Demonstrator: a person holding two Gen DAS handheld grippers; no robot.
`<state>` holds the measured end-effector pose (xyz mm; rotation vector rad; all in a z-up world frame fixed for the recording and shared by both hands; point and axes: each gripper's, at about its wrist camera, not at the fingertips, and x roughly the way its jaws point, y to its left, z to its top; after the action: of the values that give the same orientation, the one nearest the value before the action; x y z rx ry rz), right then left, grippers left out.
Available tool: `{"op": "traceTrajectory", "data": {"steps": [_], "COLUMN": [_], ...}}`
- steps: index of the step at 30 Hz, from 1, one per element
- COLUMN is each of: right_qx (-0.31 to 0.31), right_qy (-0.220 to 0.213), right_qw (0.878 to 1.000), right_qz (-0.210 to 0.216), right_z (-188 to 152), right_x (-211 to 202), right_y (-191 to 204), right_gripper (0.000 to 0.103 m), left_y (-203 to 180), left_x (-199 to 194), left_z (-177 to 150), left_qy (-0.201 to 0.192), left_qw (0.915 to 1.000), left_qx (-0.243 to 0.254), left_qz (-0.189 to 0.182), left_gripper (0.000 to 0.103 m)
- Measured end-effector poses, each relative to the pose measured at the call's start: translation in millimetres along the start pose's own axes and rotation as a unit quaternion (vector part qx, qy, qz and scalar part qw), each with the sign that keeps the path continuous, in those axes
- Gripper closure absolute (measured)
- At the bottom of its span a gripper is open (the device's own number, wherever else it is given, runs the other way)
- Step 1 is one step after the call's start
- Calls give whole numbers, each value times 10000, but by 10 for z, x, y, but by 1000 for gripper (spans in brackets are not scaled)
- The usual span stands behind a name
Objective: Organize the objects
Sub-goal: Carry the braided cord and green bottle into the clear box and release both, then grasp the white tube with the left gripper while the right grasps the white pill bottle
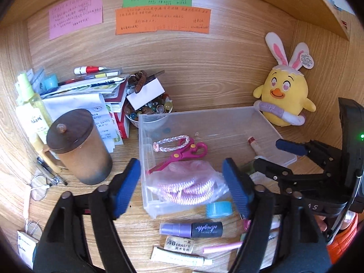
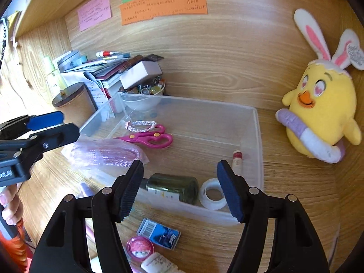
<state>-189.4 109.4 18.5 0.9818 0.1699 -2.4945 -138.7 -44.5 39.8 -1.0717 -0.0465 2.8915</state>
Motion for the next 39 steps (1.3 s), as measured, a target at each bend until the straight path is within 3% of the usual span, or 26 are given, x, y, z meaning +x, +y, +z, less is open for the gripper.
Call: {"op": "traceTrajectory", "data": {"steps": [3,9,15,20,24,30,32,34,39], "right_qx": [-127,-242,-279,-286,-280,-400,-453,-499,-544], "right_qy": [-103,-98,45,179,317,519,558,606,737], "right_qw": [9998,9996,9996,9994,9990,9972,9965,9958,9943], "right_qz": [-61,-87,-57,41,165,372,434,465,545], "right_z": [-69,-292,-574,-776,-870,-959,-977,-986,-1006], "right_x": [-141,-329,-420,-411,-349,-254,-235,-215,-179], "right_y": [25,39,12,-34,-58,-11,18,41,67], "right_gripper": [33,33,33,33,33,48,51,55,70], "left_y": [-20,-72,-171,-246,-293,-334,-326,-343,-303], "left_x": [-114,-240,-189,-121,-153,-66,-64,-94,-188], "left_z": [-100,-389,-768,-1095,-1275,-1421,-1447,-1454,-1501], "left_qy": [-36,81,532,1063,1165,1410,1424,1396,1348], "left_qw": [10000,9996,9982,9935,9910,9867,9862,9872,9884], "left_qx": [65,191,106,-234,-560,-740,-777,-632,-485], "left_qz": [45,198,249,344,359,332,328,436,512], "left_gripper": [6,5,5,5,5,5,10,27,47]}}
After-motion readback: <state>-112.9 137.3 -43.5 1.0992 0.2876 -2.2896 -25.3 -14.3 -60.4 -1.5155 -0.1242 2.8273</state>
